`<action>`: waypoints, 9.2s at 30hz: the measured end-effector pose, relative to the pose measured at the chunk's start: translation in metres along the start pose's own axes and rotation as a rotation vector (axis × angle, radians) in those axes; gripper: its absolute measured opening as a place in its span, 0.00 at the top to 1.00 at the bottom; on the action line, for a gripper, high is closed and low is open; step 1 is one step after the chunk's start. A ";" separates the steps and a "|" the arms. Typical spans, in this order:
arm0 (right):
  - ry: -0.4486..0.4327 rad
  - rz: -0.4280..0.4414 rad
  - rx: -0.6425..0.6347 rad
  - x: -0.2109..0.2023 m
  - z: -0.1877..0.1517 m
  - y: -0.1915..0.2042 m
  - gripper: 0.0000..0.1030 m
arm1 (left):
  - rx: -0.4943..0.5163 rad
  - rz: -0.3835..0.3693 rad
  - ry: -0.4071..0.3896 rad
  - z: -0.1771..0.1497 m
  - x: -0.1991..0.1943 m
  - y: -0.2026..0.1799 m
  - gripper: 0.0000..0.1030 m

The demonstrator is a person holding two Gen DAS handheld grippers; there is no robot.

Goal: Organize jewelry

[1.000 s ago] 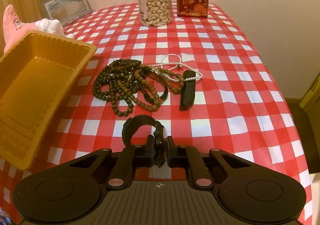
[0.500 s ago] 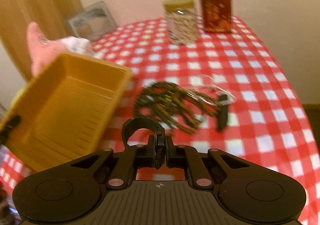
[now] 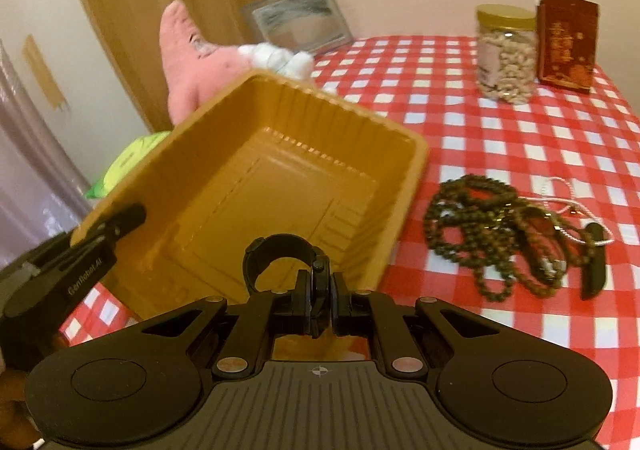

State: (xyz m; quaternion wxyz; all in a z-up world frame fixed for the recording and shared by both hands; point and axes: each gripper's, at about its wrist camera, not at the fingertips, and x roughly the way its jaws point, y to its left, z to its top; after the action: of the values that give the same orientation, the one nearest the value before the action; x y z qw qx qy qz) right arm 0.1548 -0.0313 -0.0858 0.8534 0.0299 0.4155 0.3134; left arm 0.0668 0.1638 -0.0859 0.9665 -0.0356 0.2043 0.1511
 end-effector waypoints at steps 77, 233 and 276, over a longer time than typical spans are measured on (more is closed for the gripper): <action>0.056 -0.220 0.072 -0.019 -0.018 -0.205 0.80 | 0.008 0.107 0.003 0.002 -0.010 -0.019 0.92; 0.050 0.290 -0.075 0.037 0.029 0.007 0.94 | -0.029 0.118 0.039 0.000 -0.014 -0.024 0.94; -0.023 -0.136 0.020 -0.009 0.021 -0.232 0.87 | -0.050 0.158 0.048 0.002 -0.005 -0.032 0.93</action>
State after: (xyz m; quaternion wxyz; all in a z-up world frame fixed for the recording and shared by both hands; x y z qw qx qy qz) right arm 0.2840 -0.2183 -0.1383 0.8770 0.0138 0.4101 0.2500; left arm 0.0727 0.1326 -0.0813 0.9452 -0.0474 0.2258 0.2310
